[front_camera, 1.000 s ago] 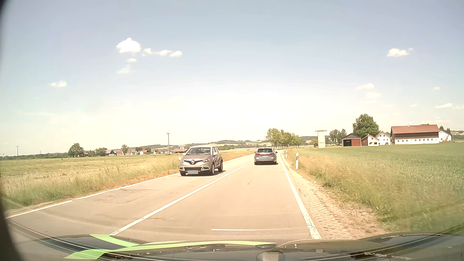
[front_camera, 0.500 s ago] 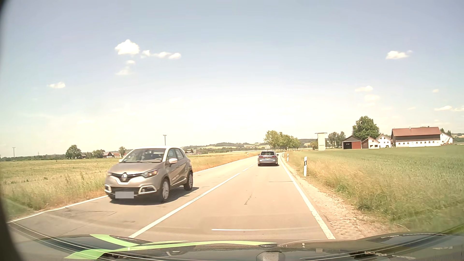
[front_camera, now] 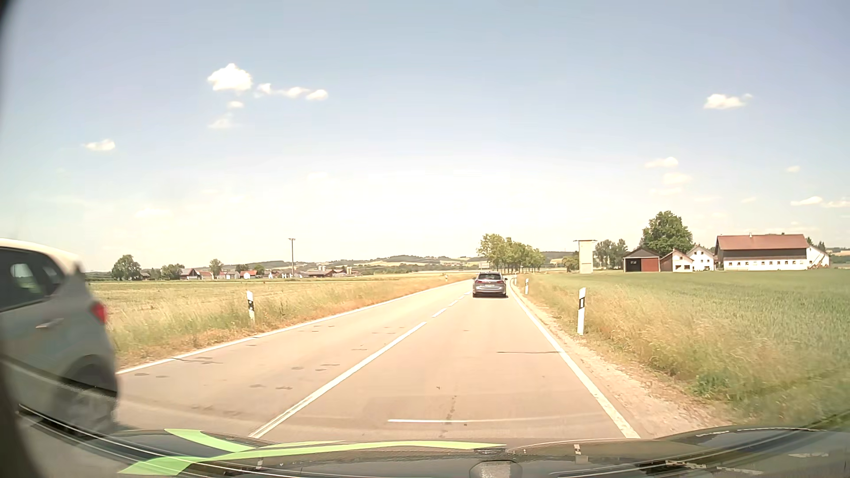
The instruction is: Follow the waypoints while adhering to traffic rules and regulations
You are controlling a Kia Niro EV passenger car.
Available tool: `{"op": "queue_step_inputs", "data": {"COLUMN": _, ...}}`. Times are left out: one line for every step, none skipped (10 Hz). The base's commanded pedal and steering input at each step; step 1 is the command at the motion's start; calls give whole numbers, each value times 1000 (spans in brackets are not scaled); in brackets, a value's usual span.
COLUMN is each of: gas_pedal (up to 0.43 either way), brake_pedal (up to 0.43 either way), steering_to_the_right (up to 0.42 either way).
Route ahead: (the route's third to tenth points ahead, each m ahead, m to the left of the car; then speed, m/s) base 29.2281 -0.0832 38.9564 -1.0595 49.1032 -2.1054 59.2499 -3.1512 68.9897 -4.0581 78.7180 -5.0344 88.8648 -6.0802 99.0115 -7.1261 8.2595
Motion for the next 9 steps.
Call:
{"op": "queue_step_inputs", "data": {"gas_pedal": 311, "brake_pedal": 0, "steering_to_the_right": 22}}
{"op": "queue_step_inputs", "data": {"gas_pedal": 319, "brake_pedal": 0, "steering_to_the_right": 22}}
{"op": "queue_step_inputs", "data": {"gas_pedal": 331, "brake_pedal": 0, "steering_to_the_right": 22}}
{"op": "queue_step_inputs", "data": {"gas_pedal": 331, "brake_pedal": 0, "steering_to_the_right": 23}}
{"op": "queue_step_inputs", "data": {"gas_pedal": 339, "brake_pedal": 0, "steering_to_the_right": 22}}
{"op": "queue_step_inputs", "data": {"gas_pedal": 339, "brake_pedal": 0, "steering_to_the_right": 23}}
{"op": "queue_step_inputs", "data": {"gas_pedal": 339, "brake_pedal": 0, "steering_to_the_right": 22}}
{"op": "queue_step_inputs", "data": {"gas_pedal": 339, "brake_pedal": 0, "steering_to_the_right": 22}}
{"op": "queue_step_inputs", "data": {"gas_pedal": 339, "brake_pedal": 0, "steering_to_the_right": 23}}
